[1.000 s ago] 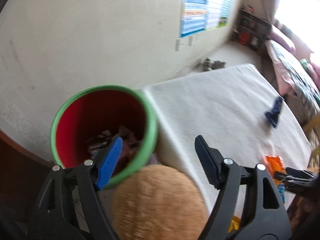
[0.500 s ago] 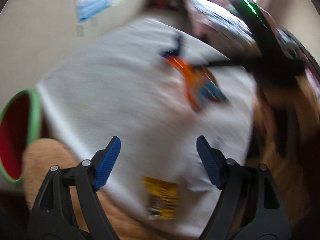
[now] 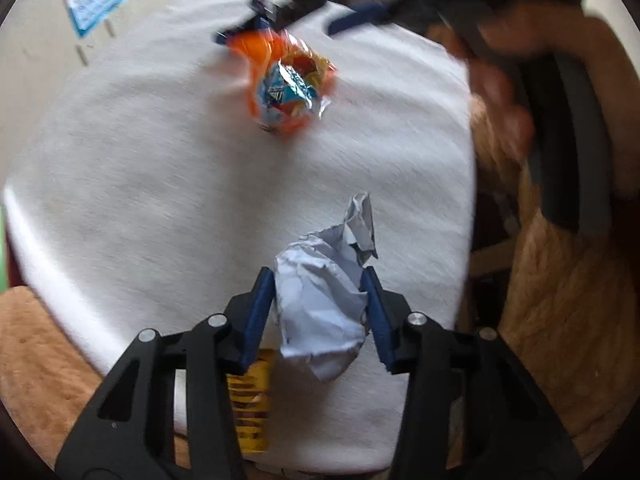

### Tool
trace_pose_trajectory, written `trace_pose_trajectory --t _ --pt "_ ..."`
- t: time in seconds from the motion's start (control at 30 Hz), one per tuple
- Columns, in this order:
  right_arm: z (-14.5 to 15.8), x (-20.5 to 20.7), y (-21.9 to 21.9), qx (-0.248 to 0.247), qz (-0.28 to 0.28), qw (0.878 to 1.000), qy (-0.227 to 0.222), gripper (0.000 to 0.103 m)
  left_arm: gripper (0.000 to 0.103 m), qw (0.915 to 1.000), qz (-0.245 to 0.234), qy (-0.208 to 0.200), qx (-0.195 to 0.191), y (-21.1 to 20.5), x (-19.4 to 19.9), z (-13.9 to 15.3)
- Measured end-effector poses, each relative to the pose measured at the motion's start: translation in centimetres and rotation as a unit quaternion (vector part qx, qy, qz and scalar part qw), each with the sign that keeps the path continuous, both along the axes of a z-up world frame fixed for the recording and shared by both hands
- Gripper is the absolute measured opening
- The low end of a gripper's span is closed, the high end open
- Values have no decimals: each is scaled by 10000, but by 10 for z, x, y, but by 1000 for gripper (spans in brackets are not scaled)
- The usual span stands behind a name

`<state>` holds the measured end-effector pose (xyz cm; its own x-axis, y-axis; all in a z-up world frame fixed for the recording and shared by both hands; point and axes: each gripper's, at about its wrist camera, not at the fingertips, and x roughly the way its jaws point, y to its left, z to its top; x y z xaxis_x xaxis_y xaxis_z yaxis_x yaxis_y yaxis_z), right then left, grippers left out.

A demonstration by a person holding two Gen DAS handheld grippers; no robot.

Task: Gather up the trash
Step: 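Grasp the crumpled white paper with the left tool while the right tool grasps the orange chip bag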

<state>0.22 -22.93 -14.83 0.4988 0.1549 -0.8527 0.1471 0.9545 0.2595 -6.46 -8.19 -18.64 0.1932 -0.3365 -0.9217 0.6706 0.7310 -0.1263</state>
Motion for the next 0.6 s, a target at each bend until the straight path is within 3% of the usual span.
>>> trace_pose_trajectory --t 0.17,0.27,0.37,0.6 --pt "-5 -2 1 154 -66 9999 37 61 43 9962 716 -443 -232 20 24 25" --pt "-9 0 6 160 -34 9998 120 62 43 9898 1161 -721 -394 35 41 43" --pt "-15 0 7 173 -118 9996 187 72 43 9812 1580 -973 -521 49 54 61" --pt "-21 -3 -2 419 -446 9979 200 75 43 9661 2190 -1252 -553 80 69 77"
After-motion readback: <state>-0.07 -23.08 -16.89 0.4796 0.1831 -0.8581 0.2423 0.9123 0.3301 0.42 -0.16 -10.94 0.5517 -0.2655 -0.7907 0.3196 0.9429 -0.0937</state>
